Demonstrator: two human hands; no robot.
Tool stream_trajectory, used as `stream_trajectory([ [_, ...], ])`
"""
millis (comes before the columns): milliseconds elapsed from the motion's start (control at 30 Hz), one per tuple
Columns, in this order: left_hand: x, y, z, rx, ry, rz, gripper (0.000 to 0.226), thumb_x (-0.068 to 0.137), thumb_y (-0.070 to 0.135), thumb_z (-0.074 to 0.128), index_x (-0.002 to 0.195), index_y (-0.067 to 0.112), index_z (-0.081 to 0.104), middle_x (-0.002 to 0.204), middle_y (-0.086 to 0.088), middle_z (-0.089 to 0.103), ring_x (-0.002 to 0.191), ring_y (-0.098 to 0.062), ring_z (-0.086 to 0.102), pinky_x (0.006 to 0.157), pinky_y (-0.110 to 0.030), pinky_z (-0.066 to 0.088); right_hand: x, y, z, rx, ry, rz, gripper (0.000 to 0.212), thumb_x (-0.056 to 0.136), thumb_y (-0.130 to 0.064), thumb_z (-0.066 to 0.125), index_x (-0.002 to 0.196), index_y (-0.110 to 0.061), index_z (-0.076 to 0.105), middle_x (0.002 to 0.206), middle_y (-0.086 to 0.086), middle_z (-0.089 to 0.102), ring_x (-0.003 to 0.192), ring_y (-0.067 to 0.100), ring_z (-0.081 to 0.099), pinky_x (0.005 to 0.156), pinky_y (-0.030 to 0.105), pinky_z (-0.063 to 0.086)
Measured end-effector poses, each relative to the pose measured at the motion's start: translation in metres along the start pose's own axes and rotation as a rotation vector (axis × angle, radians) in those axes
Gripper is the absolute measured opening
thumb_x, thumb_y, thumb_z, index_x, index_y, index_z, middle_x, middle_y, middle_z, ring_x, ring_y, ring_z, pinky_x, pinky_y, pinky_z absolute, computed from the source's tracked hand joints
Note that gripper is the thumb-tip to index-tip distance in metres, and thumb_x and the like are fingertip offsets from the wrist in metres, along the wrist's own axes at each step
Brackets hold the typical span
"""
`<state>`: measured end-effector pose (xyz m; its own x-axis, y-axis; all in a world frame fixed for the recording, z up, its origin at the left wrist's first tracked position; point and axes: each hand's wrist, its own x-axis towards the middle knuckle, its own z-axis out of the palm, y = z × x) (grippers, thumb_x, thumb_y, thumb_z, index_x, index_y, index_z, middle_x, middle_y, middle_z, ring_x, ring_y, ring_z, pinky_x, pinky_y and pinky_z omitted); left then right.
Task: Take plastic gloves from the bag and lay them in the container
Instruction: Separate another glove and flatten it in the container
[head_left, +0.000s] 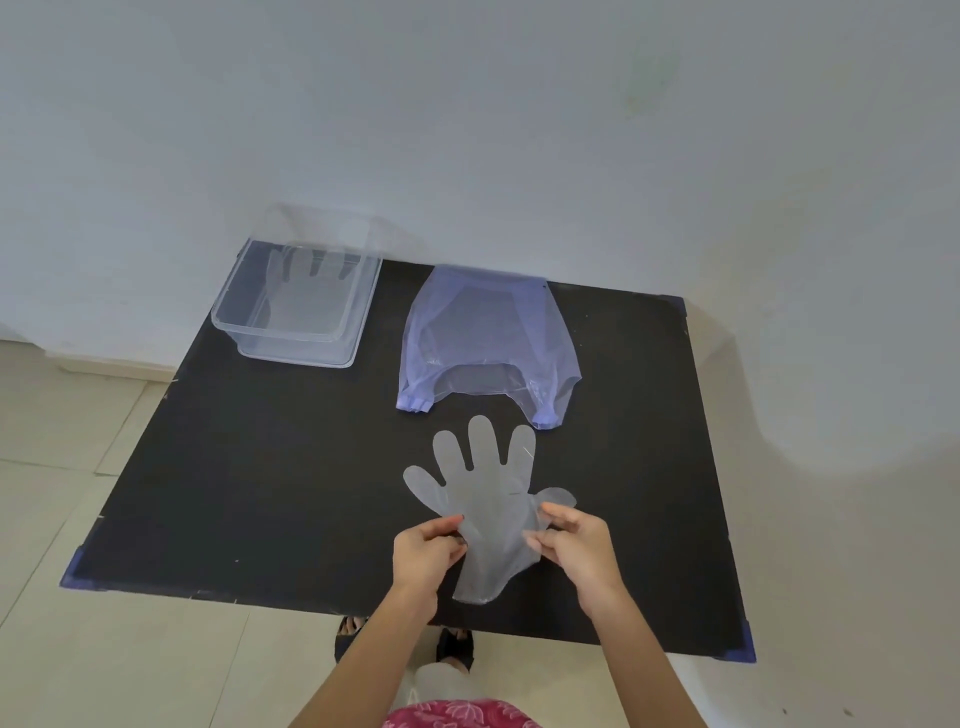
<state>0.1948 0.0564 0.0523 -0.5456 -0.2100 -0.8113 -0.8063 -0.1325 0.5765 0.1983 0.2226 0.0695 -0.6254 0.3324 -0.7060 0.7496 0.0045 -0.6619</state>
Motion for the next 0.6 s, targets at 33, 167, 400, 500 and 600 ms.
stream_trajectory([
  [33,-0.001,0.002,-0.003,-0.008,-0.011,-0.013,0.026,0.086,-0.01,0.059,0.097,0.009,0.073,0.107,-0.007,0.066,0.101,-0.024,0.063,0.092,-0.038,0.054,-0.001,-0.003,0.001,0.0,0.0,0.007,0.044,0.08,0.008,0.07,0.12,-0.009,0.065,0.119,0.009,0.065,0.098,0.024,0.069,0.088,0.04,0.058],
  [167,0.001,0.013,-0.015,-0.024,-0.043,-0.04,0.025,0.087,-0.01,0.056,0.094,0.006,0.074,0.106,-0.008,0.068,0.099,-0.023,0.064,0.094,-0.038,0.053,-0.008,-0.018,0.001,0.041,-0.016,0.041,0.039,0.081,0.009,0.068,0.117,-0.007,0.066,0.115,0.009,0.065,0.091,0.023,0.072,0.084,0.036,0.06],
  [400,-0.001,0.031,-0.034,-0.06,-0.167,-0.12,0.021,0.092,0.007,0.056,0.102,0.017,0.071,0.108,-0.007,0.066,0.101,-0.025,0.063,0.093,-0.043,0.053,-0.026,-0.054,0.01,0.152,-0.106,0.033,0.039,0.083,0.014,0.062,0.119,-0.002,0.063,0.114,0.015,0.066,0.086,0.024,0.075,0.079,0.031,0.06],
  [500,-0.004,0.037,-0.038,-0.084,-0.3,-0.204,0.019,0.094,0.019,0.054,0.105,0.022,0.069,0.113,-0.009,0.065,0.105,-0.029,0.061,0.097,-0.046,0.049,-0.033,-0.073,0.027,0.253,-0.148,0.021,0.036,0.084,0.015,0.059,0.116,-0.002,0.066,0.115,0.017,0.066,0.087,0.025,0.075,0.081,0.034,0.06],
  [600,0.0,0.053,-0.049,-0.182,-0.421,-0.275,0.02,0.093,0.019,0.055,0.108,0.015,0.068,0.112,-0.016,0.065,0.104,-0.034,0.062,0.095,-0.048,0.05,-0.041,-0.097,0.054,0.314,-0.132,-0.006,0.032,0.084,0.013,0.06,0.109,-0.003,0.07,0.113,0.013,0.068,0.085,0.022,0.075,0.078,0.032,0.061],
])
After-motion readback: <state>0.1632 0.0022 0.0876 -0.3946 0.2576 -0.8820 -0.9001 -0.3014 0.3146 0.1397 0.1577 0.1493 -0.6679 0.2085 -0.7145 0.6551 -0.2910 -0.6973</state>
